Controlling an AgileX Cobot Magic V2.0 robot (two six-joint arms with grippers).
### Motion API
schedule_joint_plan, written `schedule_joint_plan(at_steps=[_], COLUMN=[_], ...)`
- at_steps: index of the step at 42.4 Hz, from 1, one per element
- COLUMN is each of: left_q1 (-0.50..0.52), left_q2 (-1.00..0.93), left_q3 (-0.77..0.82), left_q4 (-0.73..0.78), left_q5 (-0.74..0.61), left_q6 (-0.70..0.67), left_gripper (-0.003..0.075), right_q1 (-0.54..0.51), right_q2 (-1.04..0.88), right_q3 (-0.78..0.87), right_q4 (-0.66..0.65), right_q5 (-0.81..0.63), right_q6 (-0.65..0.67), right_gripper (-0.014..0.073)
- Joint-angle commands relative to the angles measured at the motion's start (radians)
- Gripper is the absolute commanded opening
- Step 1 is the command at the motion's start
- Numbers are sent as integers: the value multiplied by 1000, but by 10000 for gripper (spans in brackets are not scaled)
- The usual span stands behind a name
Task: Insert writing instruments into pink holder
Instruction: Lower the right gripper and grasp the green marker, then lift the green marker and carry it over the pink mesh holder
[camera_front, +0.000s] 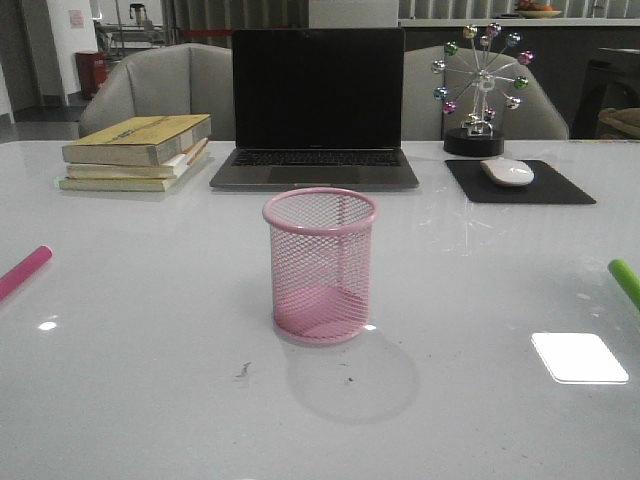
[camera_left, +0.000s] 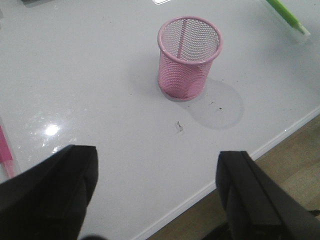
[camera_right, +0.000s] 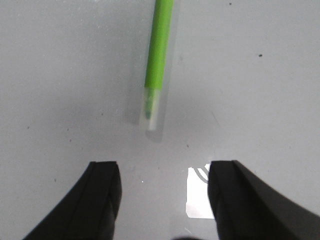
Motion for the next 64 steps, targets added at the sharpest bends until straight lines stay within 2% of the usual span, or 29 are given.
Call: schedule_joint_plan(at_steps=[1,21,39,42,48,52,64], left_q1=[-9,-9,-9,-9,-9,-9,-9], left_q2=[-2,-2,-2,-2,-2,-2,-2], left_q3=[-26,-26,-26,-26,-26,-26,-26], left_q4=[-12,-12,-12,-12,-12,-12,-12], left_q5=[-62,-62,-62,-62,-62,-62,-62], left_q6=[-1,-1,-1,-1,-1,-1,-1], left_gripper=[549,549,549,549,549,549,549], right_q1=[-6,-6,-6,-6,-6,-6,-5], right_q2=[73,430,570,570,570,570,552], right_q3=[-96,-371,-503,-504,-504,-504,-503], right_q4=[6,-3,-50,-53,-53,-53,-53], right_q5=[-38,-38,-1,1,3,5,16], right_q6=[-7,-21,-21,-21,-21,-21,-22], right_gripper=[498,498,493,444,261,192,181])
